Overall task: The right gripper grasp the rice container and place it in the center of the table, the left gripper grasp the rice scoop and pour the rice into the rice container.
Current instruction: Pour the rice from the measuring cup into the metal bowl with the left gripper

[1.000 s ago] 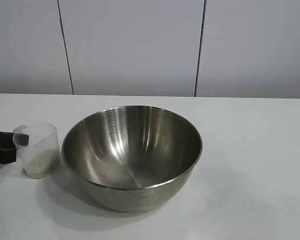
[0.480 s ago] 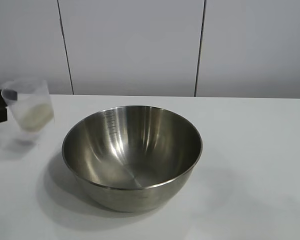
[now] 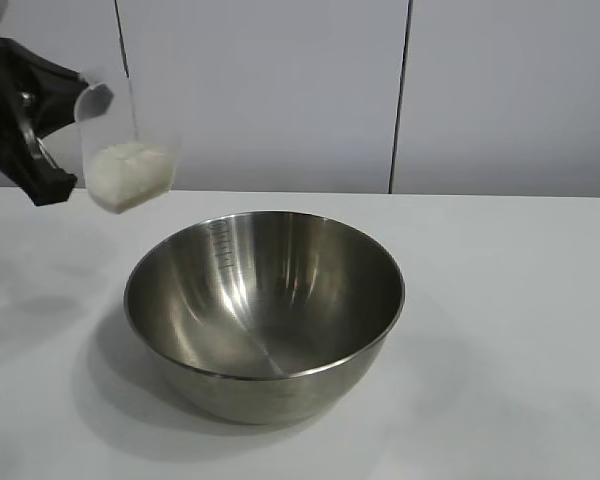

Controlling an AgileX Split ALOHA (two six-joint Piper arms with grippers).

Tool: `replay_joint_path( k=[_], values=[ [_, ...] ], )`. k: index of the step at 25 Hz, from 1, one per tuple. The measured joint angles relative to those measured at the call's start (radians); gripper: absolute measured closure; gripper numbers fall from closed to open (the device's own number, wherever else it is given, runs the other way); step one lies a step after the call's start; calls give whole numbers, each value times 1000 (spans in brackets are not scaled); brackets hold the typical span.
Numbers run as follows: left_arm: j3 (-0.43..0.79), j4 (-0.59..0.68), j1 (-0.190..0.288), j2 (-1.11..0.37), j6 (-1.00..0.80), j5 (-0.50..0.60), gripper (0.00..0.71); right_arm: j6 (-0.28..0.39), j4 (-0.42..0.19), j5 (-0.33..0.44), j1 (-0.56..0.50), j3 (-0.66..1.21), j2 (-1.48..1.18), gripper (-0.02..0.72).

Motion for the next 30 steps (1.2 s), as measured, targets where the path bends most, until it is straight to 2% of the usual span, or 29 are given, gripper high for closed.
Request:
replay_joint_path(
  k=[3,6,10,12,16,22,26,30],
  values=[
    [-38,-180,-134,8,353,86,702,0,0,-1,0,0,0,168],
    [-75,-409,-256,32,783,96,702,0,0,0,0,0,0,168],
    [-103,-647,-360,77,1333,2,702,0,0,0,0,0,0,168],
    [-112,-693,-390,98,1533,-69,702,0,0,0,0,0,0,168],
    [-113,-712,-423,114,1875,-114,702,0,0,0,0,0,0,168],
    [-113,-714,-426,131,2273,-85,702,0,0,0,0,0,0,168],
    [-113,-722,-426,131,2328,-63,702,0,0,0,0,0,0,168],
    [-113,-769,-426,131,2277,-64,702,0,0,0,0,0,0,168]
  ],
)
